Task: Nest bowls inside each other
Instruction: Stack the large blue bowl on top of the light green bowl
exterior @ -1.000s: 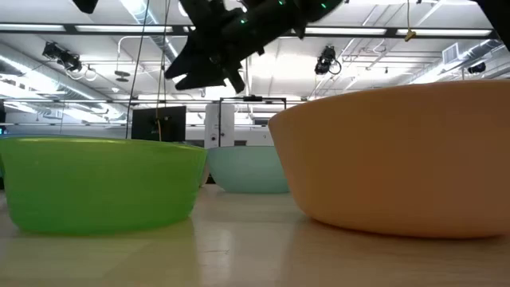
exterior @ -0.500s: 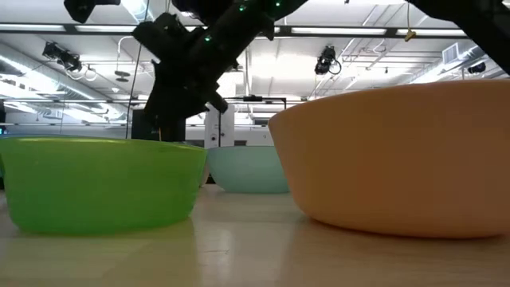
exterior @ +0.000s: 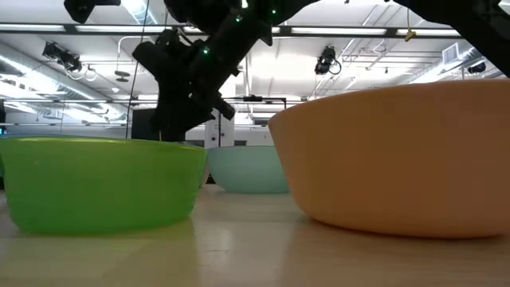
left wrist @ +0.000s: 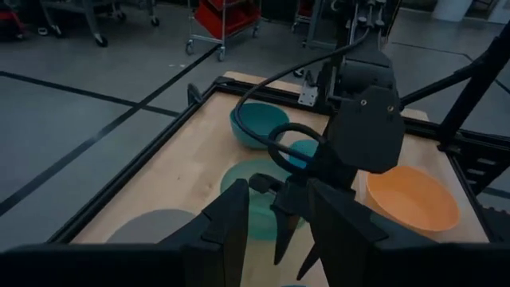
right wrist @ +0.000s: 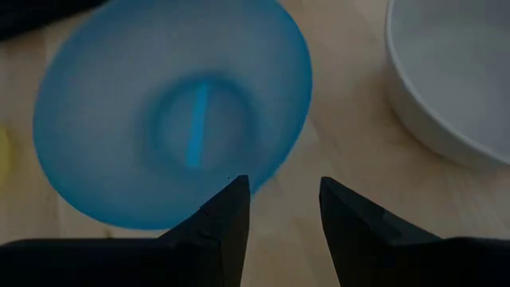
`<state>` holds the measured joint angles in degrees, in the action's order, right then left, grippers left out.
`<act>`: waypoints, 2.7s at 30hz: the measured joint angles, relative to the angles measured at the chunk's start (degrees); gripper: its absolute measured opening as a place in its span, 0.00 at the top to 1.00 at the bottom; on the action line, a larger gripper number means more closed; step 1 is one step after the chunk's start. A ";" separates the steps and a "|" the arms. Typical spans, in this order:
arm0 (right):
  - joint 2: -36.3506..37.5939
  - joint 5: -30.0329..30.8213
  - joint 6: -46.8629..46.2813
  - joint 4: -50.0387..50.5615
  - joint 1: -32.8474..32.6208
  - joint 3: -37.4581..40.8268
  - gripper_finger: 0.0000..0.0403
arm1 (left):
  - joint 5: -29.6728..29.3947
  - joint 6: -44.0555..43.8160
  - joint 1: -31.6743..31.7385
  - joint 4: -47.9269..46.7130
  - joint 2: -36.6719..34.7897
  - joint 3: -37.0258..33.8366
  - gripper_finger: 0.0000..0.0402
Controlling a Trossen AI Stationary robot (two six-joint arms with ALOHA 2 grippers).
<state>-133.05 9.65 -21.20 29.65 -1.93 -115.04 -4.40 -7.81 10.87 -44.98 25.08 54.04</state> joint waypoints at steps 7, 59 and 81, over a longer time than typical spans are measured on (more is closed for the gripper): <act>0.00 -3.14 -5.97 0.69 0.00 0.00 0.65 | 0.00 -0.83 0.00 0.01 0.00 0.00 0.66; -4.85 -3.03 -11.11 -6.95 0.53 0.09 0.99 | 0.02 -2.98 0.00 -0.01 0.00 -0.04 0.66; 13.07 19.13 -2.73 35.82 4.70 -0.44 1.00 | 0.02 -4.43 0.00 -1.23 0.00 -0.04 0.66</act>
<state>-119.98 28.78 -23.93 65.47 2.76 -115.48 -4.38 -12.24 10.87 -46.21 25.08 54.00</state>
